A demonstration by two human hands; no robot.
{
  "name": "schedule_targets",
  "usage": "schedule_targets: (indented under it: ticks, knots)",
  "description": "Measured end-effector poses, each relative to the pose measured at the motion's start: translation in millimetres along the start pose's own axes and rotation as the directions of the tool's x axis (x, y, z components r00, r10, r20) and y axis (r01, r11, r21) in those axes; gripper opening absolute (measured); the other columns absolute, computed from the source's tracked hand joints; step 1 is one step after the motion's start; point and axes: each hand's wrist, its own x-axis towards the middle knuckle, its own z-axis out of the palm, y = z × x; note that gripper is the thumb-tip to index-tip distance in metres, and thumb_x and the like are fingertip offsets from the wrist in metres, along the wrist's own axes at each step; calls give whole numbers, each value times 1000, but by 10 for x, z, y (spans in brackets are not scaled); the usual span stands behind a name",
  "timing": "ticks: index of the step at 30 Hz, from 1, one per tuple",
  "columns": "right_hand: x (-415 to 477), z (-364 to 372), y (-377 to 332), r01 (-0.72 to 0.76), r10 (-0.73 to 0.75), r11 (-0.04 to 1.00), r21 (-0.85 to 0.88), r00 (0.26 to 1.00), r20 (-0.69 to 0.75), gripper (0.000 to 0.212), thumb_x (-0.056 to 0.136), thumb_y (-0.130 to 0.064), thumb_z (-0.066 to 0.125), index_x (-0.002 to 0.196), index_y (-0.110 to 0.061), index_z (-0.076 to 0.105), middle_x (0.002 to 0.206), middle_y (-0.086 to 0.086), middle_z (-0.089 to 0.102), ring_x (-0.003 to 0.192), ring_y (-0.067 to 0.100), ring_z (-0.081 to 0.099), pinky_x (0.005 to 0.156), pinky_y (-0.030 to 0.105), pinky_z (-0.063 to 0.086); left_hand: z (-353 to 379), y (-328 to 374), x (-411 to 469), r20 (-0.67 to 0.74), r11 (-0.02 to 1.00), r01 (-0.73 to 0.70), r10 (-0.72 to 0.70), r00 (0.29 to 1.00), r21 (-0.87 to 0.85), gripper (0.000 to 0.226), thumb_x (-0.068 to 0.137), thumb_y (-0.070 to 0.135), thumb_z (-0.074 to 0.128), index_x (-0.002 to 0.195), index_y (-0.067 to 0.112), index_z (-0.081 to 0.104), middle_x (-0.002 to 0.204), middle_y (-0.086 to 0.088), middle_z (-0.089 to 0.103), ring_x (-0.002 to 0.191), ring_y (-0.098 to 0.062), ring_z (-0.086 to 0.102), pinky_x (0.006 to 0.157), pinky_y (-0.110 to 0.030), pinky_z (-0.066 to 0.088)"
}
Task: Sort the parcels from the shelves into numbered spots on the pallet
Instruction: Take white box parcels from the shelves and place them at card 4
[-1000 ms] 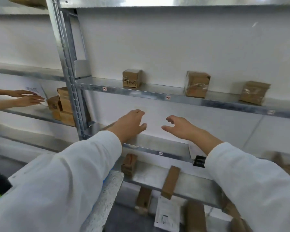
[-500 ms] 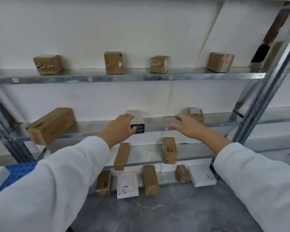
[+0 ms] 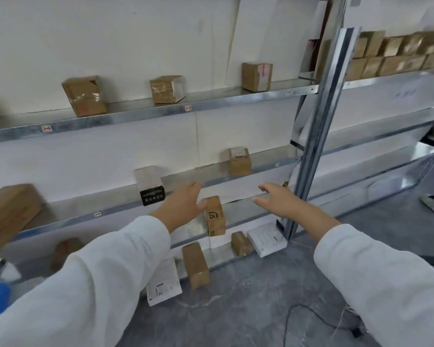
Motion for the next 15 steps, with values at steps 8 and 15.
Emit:
schedule_targets:
  ticks: [8, 15]
  knots:
    - [403, 252, 261, -54, 57, 998, -26, 993, 103, 62, 95, -41, 52, 146, -12, 33, 151, 5, 37, 137, 21, 38, 111, 35, 33, 557, -63, 374, 113, 1000, 2, 1, 994, -21, 46, 99, 26, 45, 141, 9, 39, 146, -6, 41, 133, -20, 39, 106, -33, 35]
    - [1098, 650, 7, -75, 82, 996, -42, 977, 196, 61, 95, -39, 53, 146, -13, 33, 151, 5, 37, 136, 22, 39, 109, 34, 34, 827, -625, 683, 112, 988, 126, -117, 987, -84, 51, 97, 35, 47, 143, 18, 35, 148, -2, 40, 131, -19, 43, 102, -32, 40]
